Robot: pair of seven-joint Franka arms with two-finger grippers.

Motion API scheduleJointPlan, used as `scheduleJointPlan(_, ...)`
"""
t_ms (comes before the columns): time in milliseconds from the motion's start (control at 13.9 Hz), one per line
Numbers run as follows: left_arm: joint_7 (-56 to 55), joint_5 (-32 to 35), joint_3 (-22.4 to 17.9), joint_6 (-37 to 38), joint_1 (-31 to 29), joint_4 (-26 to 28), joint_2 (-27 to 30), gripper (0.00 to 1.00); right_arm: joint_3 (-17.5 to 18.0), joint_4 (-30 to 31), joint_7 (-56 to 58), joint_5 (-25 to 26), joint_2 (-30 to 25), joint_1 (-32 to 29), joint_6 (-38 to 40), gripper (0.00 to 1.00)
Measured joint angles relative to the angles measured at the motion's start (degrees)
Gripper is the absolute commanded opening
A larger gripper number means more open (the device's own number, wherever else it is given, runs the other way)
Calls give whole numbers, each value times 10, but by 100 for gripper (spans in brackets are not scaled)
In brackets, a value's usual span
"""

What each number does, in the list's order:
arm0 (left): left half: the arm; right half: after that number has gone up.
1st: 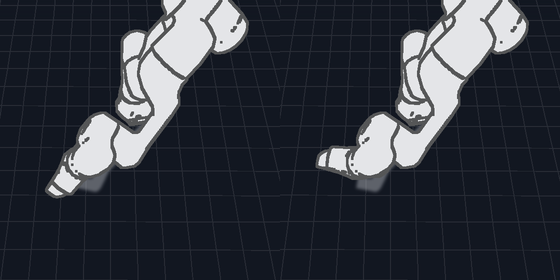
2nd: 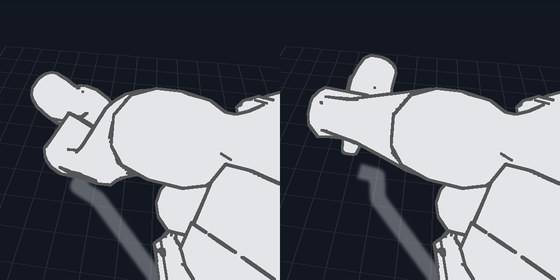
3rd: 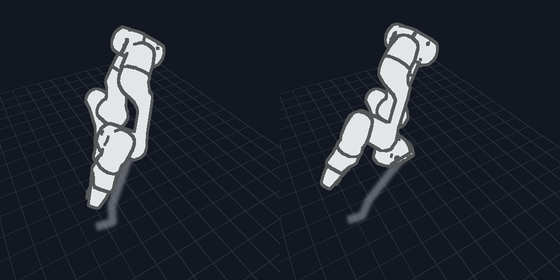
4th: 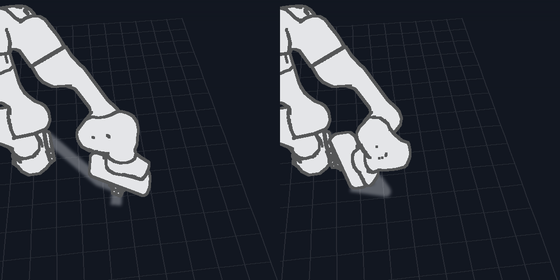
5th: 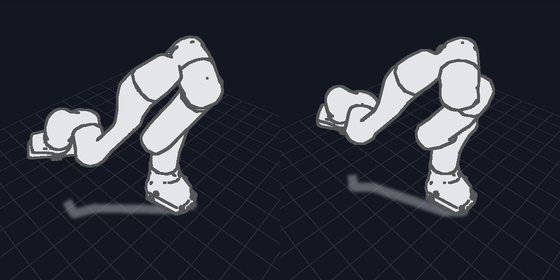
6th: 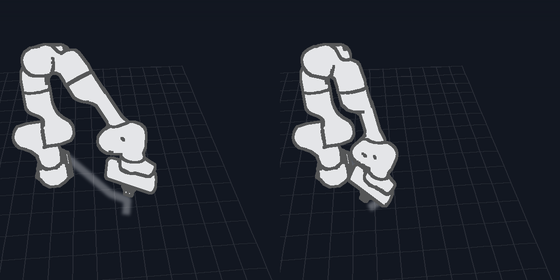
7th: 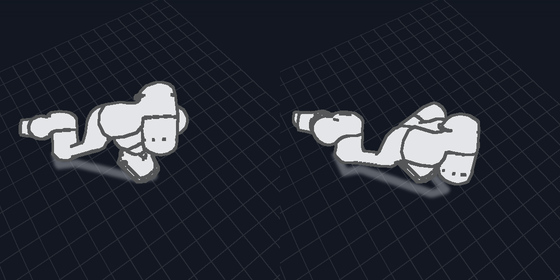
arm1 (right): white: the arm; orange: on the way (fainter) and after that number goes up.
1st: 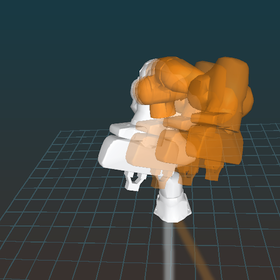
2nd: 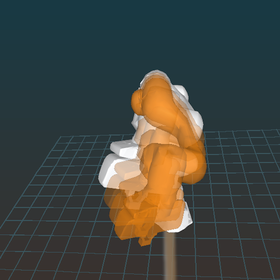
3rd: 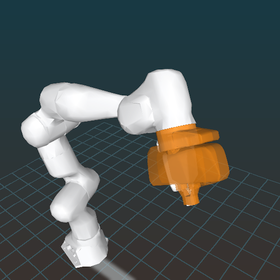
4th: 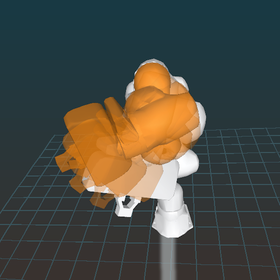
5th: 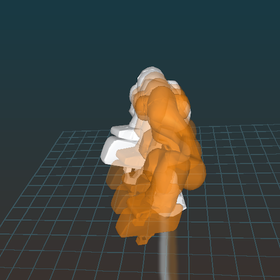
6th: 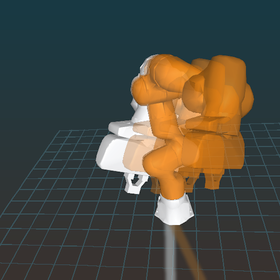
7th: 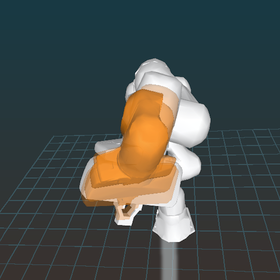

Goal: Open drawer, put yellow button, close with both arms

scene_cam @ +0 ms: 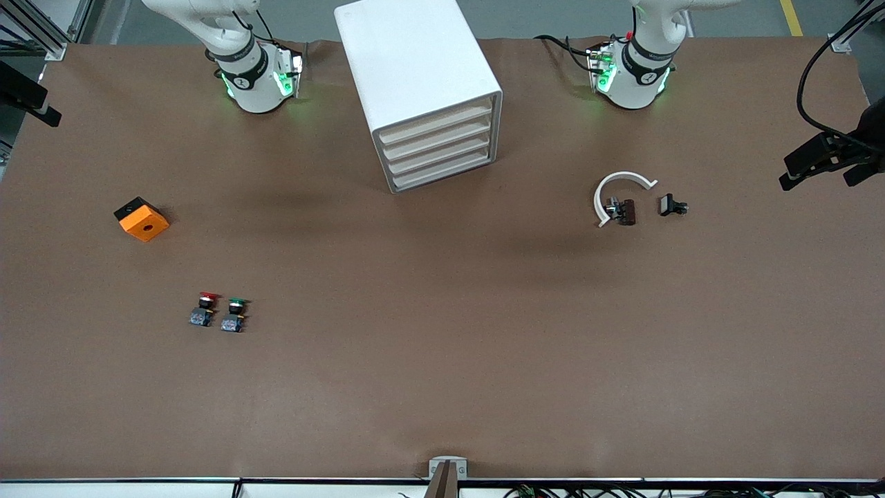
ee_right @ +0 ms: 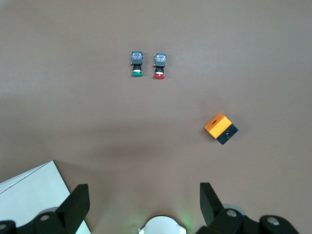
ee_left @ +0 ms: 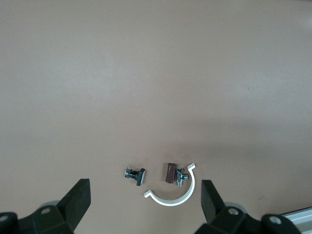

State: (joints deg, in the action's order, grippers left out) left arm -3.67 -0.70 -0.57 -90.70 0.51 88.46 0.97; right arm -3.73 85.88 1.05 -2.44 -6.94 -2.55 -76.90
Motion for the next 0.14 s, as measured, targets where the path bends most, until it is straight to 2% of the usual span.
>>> scheduleJointPlan(144,0,0,0,1,0,-1,0,100,0,0,0,0,0,0,0,100)
